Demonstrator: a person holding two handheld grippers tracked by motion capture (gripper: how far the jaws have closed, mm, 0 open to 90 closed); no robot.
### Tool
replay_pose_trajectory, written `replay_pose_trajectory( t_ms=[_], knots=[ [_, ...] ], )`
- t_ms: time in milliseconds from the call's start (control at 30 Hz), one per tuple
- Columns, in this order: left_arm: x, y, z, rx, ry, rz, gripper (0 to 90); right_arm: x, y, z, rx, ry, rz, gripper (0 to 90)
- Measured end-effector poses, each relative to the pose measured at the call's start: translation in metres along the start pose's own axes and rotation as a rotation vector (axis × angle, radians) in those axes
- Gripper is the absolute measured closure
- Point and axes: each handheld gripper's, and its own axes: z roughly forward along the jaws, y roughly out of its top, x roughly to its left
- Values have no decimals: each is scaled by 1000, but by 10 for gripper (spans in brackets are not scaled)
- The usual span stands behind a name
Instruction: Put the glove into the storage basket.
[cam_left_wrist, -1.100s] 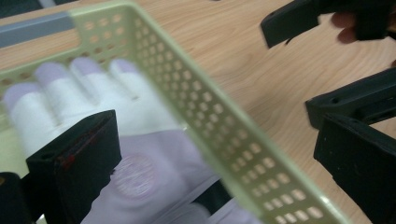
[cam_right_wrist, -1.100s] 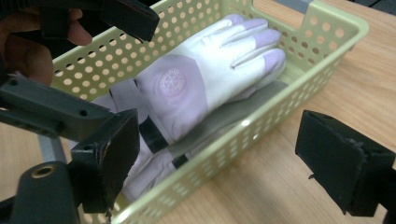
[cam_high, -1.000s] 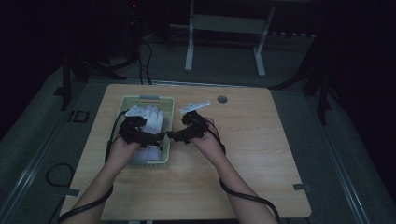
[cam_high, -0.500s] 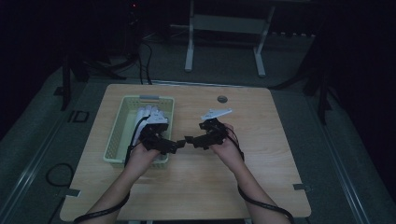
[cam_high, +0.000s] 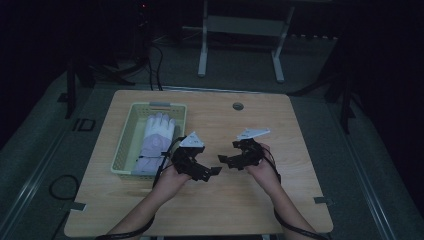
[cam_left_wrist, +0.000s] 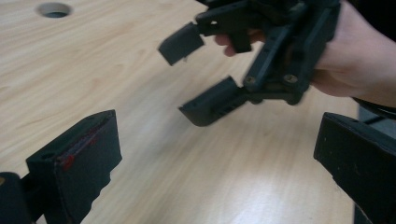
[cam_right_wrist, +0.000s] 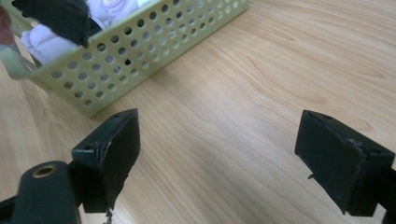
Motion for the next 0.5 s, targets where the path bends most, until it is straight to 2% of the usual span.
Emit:
replay_pose_trajectory(
  t_ms=[200, 333, 433, 500],
  knots=[
    [-12, -7, 16, 27, -42, 30, 9, -7, -17, -7, 7, -5, 6, 142],
    [-21, -14, 32, 68, -72, 58, 9, -13, -28, -12, 2, -12, 16, 142],
    [-25, -19, 38, 66, -102, 62, 8, -16, -36, -13, 8, -25, 16, 142],
    [-27, -23, 42, 81, -108, 76, 8, -18, -42, -13, 5, -20, 23, 142]
  ],
)
